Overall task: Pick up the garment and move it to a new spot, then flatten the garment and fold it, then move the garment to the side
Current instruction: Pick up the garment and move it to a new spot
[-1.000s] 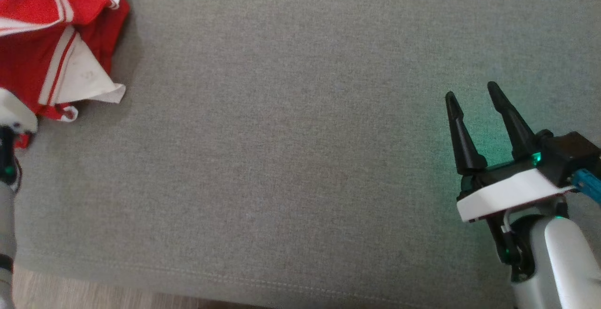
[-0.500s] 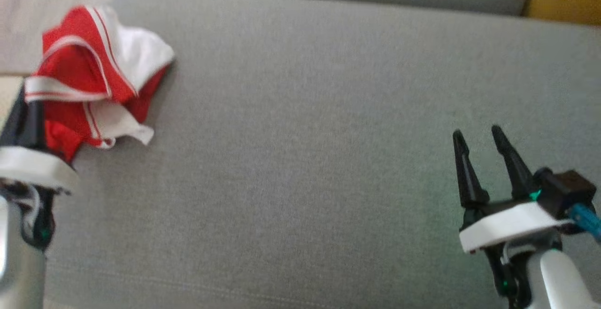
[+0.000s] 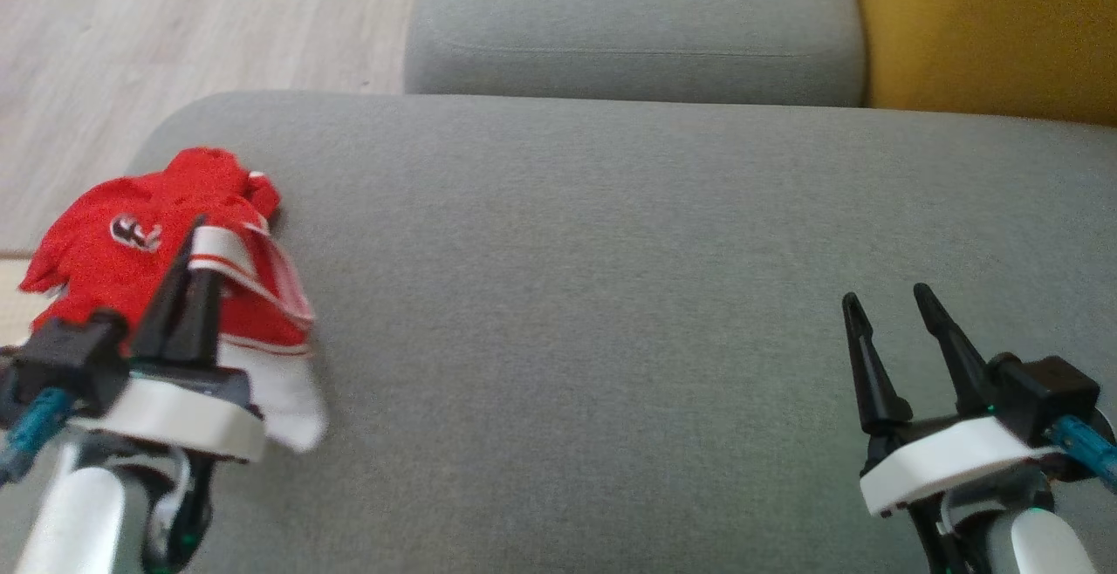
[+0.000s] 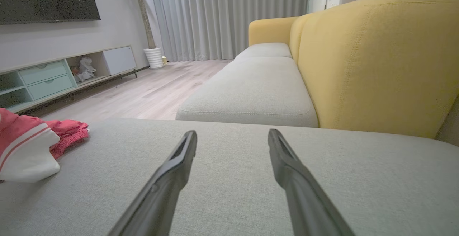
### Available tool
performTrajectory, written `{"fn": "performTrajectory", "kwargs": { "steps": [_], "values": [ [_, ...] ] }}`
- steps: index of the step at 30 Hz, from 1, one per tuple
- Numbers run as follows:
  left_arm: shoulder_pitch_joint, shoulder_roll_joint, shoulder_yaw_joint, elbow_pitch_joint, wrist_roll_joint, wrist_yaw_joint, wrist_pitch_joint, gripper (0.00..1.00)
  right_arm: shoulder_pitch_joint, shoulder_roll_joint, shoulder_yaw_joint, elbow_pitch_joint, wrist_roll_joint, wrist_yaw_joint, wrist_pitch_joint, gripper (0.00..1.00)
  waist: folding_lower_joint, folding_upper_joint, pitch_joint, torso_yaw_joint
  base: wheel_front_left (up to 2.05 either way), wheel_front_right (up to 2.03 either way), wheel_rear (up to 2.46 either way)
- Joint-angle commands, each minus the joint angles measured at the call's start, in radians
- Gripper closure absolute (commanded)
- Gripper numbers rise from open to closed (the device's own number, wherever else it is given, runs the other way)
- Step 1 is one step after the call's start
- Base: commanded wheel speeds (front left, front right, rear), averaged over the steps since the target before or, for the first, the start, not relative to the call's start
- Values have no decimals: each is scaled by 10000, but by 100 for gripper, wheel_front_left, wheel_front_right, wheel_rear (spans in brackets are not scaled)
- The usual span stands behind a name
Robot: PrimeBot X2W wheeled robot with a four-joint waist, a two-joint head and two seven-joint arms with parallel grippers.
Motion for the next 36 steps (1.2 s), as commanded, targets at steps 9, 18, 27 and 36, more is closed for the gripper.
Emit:
{"fn": "performTrajectory", "kwargs": {
  "steps": [9,18,27,36],
  "values": [
    [-1047,-761,-1224,-1184,2,-227,455,100,-310,-180,2,-809,139,77,231,0,1,0,348,-1434,0,0,0],
    [-3183,-2010,-2854,28,204,-569,-49,100,-1032,-95,88,-964,147,77,72,0,1,0,1749,-3261,0,0,0],
    [-5473,-2530,-4542,2024,511,-755,183,100,-1588,144,-62,-687,336,77,-613,0,1,0,3342,-4631,0,0,0],
    [-5869,-2570,-5579,4330,415,-817,6,0,-1870,234,1,-179,478,77,-1048,0,1,0,3636,-4610,0,0,0]
  ]
}}
